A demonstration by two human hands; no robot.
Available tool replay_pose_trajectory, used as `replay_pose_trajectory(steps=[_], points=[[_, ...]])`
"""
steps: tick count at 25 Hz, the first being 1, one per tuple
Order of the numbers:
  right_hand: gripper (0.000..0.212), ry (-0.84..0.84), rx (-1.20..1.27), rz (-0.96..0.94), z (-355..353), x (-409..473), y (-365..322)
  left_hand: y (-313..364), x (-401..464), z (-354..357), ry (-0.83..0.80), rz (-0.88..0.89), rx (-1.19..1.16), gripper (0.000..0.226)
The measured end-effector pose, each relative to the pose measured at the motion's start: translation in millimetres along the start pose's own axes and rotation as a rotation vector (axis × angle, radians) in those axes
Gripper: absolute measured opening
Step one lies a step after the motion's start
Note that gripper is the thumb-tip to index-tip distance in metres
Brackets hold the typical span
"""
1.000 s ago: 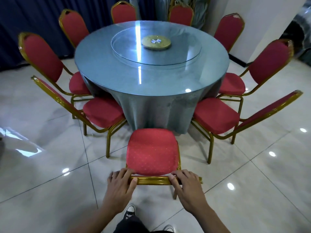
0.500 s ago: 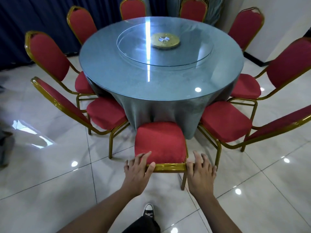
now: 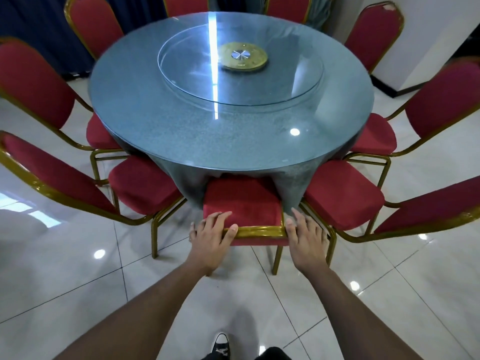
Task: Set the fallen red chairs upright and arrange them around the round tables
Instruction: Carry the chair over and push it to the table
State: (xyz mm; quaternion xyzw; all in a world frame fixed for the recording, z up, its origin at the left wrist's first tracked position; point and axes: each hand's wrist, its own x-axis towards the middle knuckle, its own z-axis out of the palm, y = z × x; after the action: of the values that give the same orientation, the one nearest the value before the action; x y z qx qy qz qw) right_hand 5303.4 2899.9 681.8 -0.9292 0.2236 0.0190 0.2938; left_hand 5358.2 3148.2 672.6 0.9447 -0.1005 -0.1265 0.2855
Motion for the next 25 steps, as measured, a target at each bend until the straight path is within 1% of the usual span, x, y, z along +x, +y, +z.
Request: replay_pose_trajectory(steps=[4,10,14,16,19,21,23,25], points=[[0.072,-0.054,0.005,-0.018,-7,46,-7,9,43,-6,-0.009,-0.006,0.018,0.076],[0.07,-0.115,0.001,-0.047,-17,107,-14,20,97,-10,0.009,-0.059,-0.037,0.067],[0.07,-0.121,0.006,-0.08,-16,141,-24,20,130,-17,0.068,-0.073,-0.058,0.067],[0.069,-0.117,0.011,-0.086,-15,152,-25,19,141,-15,0.07,-0.061,-0.037,0.066],[0.059,-0.157,-0.03,-0.075,-19,154,-23,21,141,-12,0.042,-0.095,0.001,0.064],[0.052,-0.149,-0.081,-0.062,-22,148,-27,26,136,-15,0.037,-0.103,0.03,0.063],[0.05,-0.116,-0.108,-0.016,-20,135,-34,28,128,-21,-0.009,-0.114,0.075,0.063],[0.048,-0.041,-0.121,0.012,-11,116,-42,24,117,-25,-0.004,-0.08,0.085,0.065]])
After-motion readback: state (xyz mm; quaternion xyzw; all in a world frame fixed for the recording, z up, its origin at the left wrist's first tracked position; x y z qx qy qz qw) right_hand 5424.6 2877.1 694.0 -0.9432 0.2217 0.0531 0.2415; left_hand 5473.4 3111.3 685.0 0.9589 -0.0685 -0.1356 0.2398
